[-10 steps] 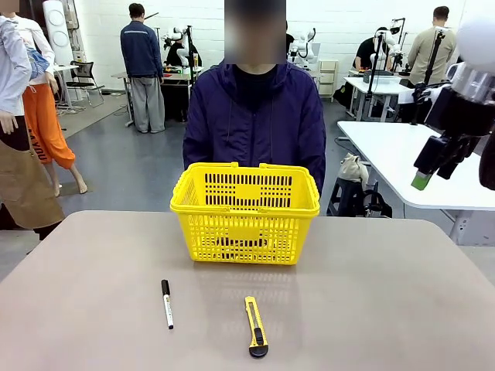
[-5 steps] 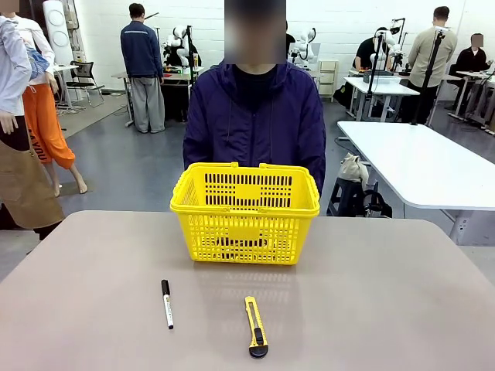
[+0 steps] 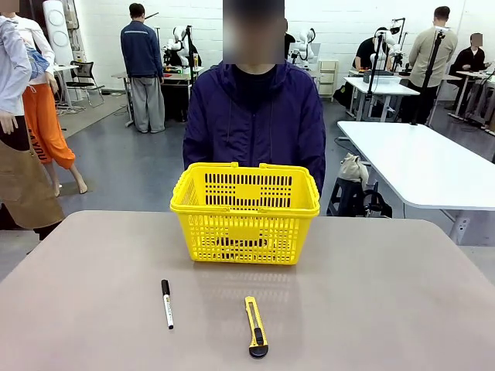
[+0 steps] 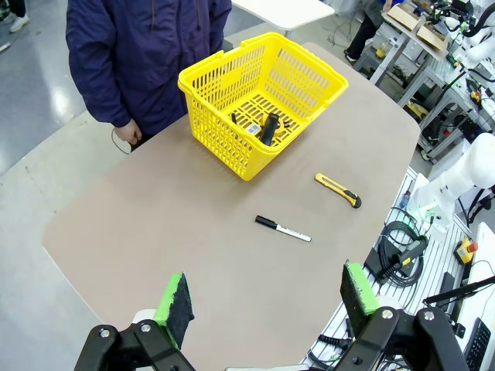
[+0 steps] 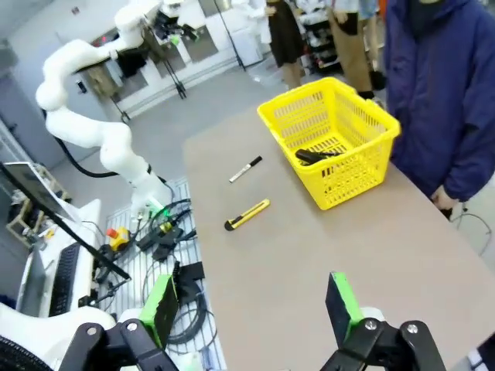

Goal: Place the items the person wants into the basket.
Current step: Pick up the item the person points to and place it in the Market Basket.

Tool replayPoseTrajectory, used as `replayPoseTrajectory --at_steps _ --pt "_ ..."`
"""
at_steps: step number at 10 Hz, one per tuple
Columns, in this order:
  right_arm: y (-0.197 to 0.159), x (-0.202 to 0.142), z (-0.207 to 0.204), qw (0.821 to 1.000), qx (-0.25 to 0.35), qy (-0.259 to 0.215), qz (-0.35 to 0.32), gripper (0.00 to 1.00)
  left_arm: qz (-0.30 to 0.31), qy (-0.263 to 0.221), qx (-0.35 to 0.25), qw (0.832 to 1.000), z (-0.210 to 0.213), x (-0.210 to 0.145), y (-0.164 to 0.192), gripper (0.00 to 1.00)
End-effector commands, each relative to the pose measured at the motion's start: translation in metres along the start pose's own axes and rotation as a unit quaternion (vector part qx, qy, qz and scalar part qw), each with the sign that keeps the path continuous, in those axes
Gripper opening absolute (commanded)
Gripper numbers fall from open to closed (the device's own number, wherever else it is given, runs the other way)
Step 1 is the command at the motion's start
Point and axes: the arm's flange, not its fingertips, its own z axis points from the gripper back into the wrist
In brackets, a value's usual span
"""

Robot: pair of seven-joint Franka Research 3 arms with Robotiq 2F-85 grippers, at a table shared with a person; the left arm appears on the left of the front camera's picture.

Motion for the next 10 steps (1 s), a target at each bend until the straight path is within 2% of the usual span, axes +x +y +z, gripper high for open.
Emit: replayPoseTrajectory --at_steps 1,3,5,6,10 --pt "0.011 -0.011 -0.002 0.999 -0.039 0.005 -0.020 1.00 -0.007 -0.007 -0.007 1.000 0.000 -0.001 -0.001 1.00" --pt "0.028 -0.018 0.005 0.997 -0.070 -0.006 -0.035 1.00 -0.007 -0.007 -0.007 1.000 0.000 -0.001 -0.001 1.00" --pt "0.032 -0.013 0.002 0.994 -0.087 0.004 -0.061 1.00 -0.007 -0.007 -0.007 1.000 0.000 -0.001 -0.001 1.00" --pt "0.022 -0.017 0.020 0.998 -0.062 -0.007 -0.026 1.00 -0.007 -0.007 -0.007 1.000 0.000 -0.001 -0.001 1.00" --pt "0.022 -0.017 0.020 0.998 -0.062 -0.007 -0.026 1.00 -0.007 -0.007 -0.007 1.000 0.000 -0.001 -0.001 1.00"
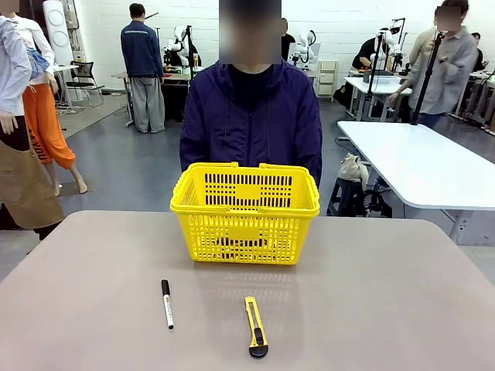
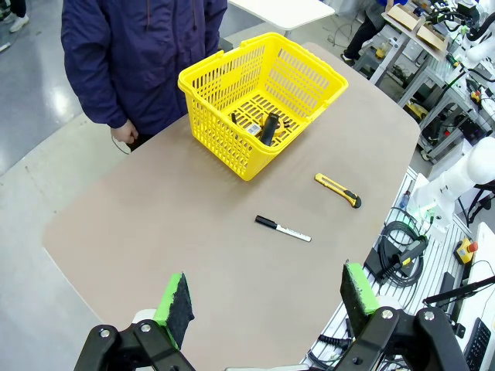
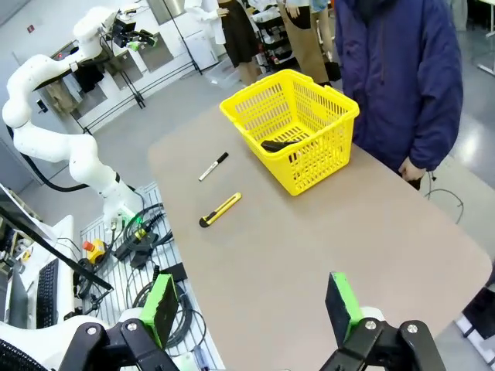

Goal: Place the items the person wants into the basket.
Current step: Pick up the item the person points to and place it in the Market Basket.

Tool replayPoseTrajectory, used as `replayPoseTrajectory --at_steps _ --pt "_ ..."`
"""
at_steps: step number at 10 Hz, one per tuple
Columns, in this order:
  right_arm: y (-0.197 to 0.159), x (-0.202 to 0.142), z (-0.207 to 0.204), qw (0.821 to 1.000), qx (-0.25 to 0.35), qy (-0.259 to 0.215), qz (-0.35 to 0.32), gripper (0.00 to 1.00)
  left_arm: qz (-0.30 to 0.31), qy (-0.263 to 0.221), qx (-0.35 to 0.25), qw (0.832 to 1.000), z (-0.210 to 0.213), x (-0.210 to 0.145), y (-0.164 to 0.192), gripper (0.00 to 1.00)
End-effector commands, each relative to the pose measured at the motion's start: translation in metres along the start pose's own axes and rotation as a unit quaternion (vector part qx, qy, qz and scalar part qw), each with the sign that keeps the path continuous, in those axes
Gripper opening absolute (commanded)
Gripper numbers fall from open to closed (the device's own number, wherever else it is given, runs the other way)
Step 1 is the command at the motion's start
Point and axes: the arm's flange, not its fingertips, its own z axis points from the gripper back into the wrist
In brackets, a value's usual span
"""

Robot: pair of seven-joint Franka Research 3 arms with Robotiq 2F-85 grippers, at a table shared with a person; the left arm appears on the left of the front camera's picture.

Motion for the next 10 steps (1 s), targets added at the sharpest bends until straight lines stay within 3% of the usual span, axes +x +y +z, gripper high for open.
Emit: replayPoseTrajectory --at_steps 1,10 --pt "0.0000 0.0012 0.0030 1.000 0.006 -0.003 0.008 1.00 -0.007 -0.007 -0.007 1.000 0.0004 -0.0006 -0.0006 1.00" --pt "0.0000 0.0012 0.0030 1.000 0.006 -0.003 0.008 1.00 -0.007 -0.007 -0.007 1.000 0.0004 -0.0006 -0.0006 1.00"
